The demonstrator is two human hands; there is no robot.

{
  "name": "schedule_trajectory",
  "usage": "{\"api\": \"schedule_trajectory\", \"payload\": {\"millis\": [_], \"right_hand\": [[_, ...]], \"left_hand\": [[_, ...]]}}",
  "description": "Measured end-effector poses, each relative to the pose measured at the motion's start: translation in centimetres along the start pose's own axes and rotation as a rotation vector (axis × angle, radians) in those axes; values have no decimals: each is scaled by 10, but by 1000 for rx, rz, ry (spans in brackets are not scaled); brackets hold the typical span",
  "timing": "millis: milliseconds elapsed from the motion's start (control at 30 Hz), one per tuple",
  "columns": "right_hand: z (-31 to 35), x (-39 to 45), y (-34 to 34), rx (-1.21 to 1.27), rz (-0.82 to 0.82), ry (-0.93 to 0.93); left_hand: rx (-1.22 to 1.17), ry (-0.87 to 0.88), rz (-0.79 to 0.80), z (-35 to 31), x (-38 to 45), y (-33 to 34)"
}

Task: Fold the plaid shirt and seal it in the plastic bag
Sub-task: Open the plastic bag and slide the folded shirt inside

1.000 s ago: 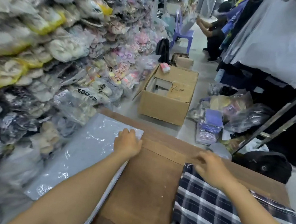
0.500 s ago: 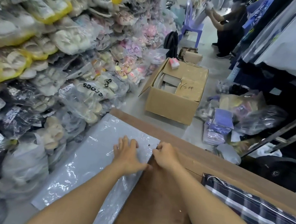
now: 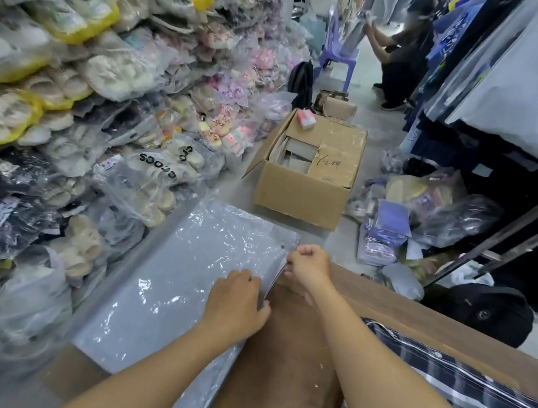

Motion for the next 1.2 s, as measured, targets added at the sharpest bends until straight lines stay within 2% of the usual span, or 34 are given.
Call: {"api": "schedule_trajectory", "payload": {"millis": [100, 167, 233, 300, 400, 600, 733, 833, 900, 1000, 1100, 1200], "right_hand": [[11, 1, -15, 39, -65, -54], [13, -2, -24, 114, -48, -38], [10, -12, -30, 196, 48, 37], [0, -30, -34, 169, 190, 132], [-17, -54, -34, 14, 388, 180], [-29, -61, -38, 153, 388, 95], [-30, -60, -47, 163, 389, 69], [-28, -57, -51, 158, 345, 48], [-26, -57, -56, 42, 262, -6], [-29, -49, -67, -202, 140, -76], [-37, -40, -80, -288, 104, -15], [-45, -36, -96, -320, 80, 73]], "left_hand": [[-74, -78, 22, -11, -4, -3], [-177, -125, 13, -13, -3, -6], [-340, -203, -3, -9, 3, -10], [-564, -254, -19, -5, 13, -14], [-767, -216, -30, -12, 22, -19], [-906, -149, 94, -27, 18, -11], [-906, -164, 98, -37, 14, -14], [-879, -268, 22, -43, 13, -25], [-793, -324, -72, -42, 13, -41], [-571, -316, -232, -39, 13, -75], [-397, -262, -426, -40, 10, -112], [-346, -223, -600, -39, 8, -141]]}}
Point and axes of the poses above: each hand's wrist, its own x-axis towards the middle knuckle, its own y-axis out of the palm, z = x × y, the point moved 3 cm from there along x, towards the middle knuckle, and after that the axes turned 2 degrees about x, right-handed, at the moved point
